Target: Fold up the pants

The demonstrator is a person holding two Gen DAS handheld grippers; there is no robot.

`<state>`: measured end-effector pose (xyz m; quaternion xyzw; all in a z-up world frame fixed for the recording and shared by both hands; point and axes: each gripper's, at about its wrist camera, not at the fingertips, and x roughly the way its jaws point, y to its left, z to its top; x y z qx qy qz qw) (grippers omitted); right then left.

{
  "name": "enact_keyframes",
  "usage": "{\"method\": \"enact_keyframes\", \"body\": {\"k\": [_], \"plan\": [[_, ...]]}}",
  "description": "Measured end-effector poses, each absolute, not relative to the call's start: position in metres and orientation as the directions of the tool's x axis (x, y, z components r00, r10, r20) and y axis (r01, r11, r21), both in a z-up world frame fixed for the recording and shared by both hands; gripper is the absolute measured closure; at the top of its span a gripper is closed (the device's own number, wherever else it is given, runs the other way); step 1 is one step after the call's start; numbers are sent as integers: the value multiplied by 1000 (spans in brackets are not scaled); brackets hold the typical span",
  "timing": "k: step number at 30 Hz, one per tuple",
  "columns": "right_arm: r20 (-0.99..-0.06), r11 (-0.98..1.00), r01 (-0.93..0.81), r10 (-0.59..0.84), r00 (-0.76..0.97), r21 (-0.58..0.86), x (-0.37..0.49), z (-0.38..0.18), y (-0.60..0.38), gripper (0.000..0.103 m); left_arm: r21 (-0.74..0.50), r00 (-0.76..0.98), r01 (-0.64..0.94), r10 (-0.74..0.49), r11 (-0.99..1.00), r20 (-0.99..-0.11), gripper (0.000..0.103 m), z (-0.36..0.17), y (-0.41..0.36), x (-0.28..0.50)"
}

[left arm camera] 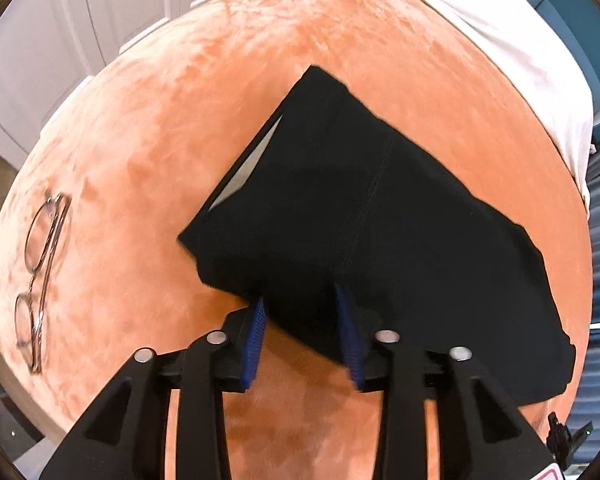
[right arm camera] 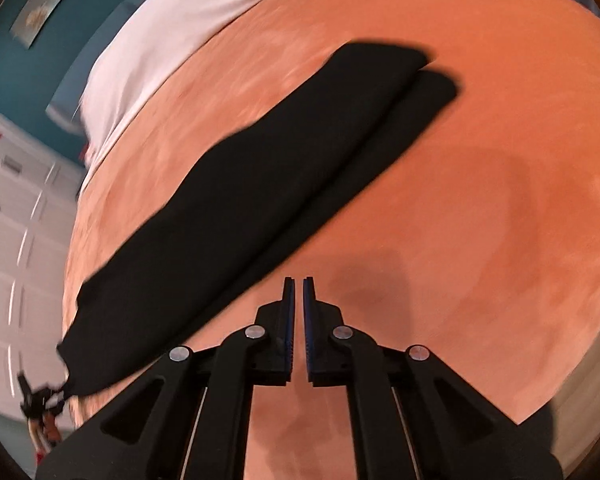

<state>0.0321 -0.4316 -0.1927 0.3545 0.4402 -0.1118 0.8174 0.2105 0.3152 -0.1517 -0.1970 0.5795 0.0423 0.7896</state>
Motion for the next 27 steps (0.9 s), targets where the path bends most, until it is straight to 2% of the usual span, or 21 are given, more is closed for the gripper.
{"method": "enact_keyframes", "body": {"k": [1,4,6,8,10,12,13,14,16,17,19,21,24,26,27], "plan": [[-804,730,486,144,578,480,36,-193,-421,99,-232,322,-293,-132,927,-937,97,-152,314,214],[-812,754,467,146,565,461,48,-188,-397,99,-244,353,-274,-139,930,-925,97,-142,314,220],[-794,765,439,150,590,471,48,-178,-393,97,-219,314,-276,-128,936,-941,96,-153,324,221],[-808,794,426,135,574,435,46,-177,-386,67,-233,296,-293,-144,927,-944,93,-171,326,221],[-836,807,445,104,539,388,40,-183,-392,66,-316,343,-341,-196,886,-919,93,-167,334,215],[-827,785,457,121,549,418,36,-183,-398,66,-324,341,-352,-201,878,-918,90,-161,332,210],[-815,768,463,130,565,443,30,-181,-405,59,-316,333,-351,-198,881,-922,85,-160,331,205],[-813,761,471,125,569,447,26,-180,-412,57,-305,324,-349,-191,886,-926,80,-161,330,199],[-812,756,496,79,579,427,25,-179,-430,57,-283,312,-357,-172,890,-934,78,-153,328,187],[-813,748,515,56,580,419,23,-178,-438,56,-267,310,-367,-154,891,-938,67,-158,332,169],[-812,717,555,26,583,421,25,-179,-464,55,-189,321,-404,-54,895,-945,54,-140,331,151],[-806,689,584,-1,592,428,30,-182,-489,55,-118,333,-428,35,896,-942,52,-125,326,139],[-781,643,604,-15,624,470,52,-187,-528,55,-64,351,-433,103,899,-931,52,-105,316,120],[-779,619,613,-4,627,490,71,-196,-546,55,-44,363,-411,119,910,-924,41,-92,293,113],[-778,613,614,2,628,497,77,-201,-551,55,-42,366,-403,119,914,-923,40,-90,284,111]]}}
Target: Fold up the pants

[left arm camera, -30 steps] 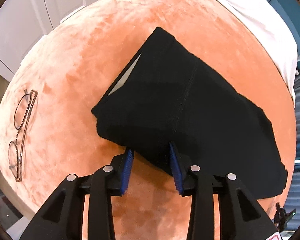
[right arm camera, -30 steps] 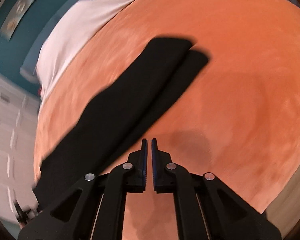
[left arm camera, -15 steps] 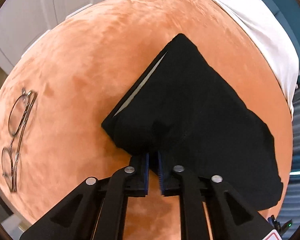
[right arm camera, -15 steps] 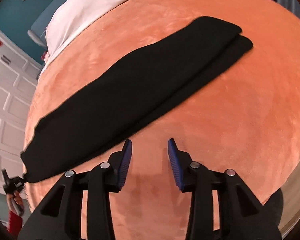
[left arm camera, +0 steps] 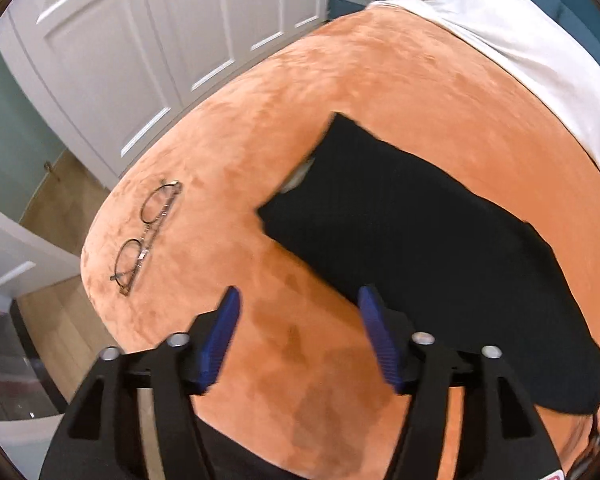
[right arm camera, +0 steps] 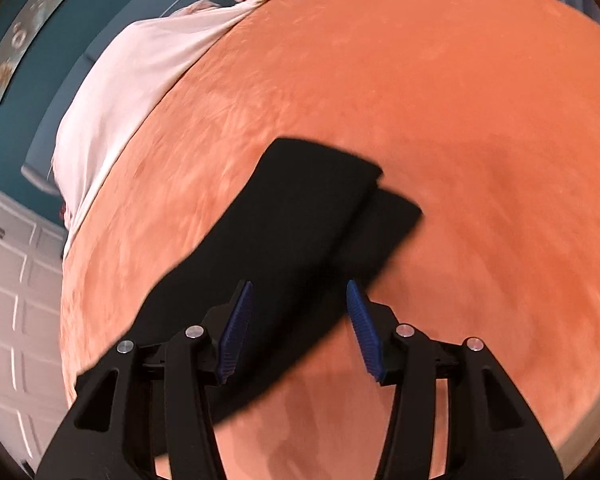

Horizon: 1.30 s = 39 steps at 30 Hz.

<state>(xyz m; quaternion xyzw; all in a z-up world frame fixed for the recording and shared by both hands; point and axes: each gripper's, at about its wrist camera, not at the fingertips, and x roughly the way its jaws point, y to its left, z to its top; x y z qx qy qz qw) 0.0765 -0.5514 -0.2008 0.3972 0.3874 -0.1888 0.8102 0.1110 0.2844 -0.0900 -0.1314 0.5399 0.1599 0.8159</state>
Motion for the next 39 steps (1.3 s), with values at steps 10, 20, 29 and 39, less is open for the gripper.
{"method": "enact_keyframes", "body": {"k": [10,20,29,39], "plan": [[-753,769,522,-83,653,368,87,-180,-540,98,7,338,-247,94,969,-937,40,-104,192,132],[-769,611,611,-6,640,504,45,-217,-567,40,-23,285,-208,38,978,-958,38,-122,160,112],[-653,524,537,49,756,661,65,-203,-589,96,-7,286,-179,45,984,-957,38,-119,138,96],[-827,645,688,-151,542,334,42,-181,-569,49,13,300,-253,91,967,-949,31,-130,180,112]]}}
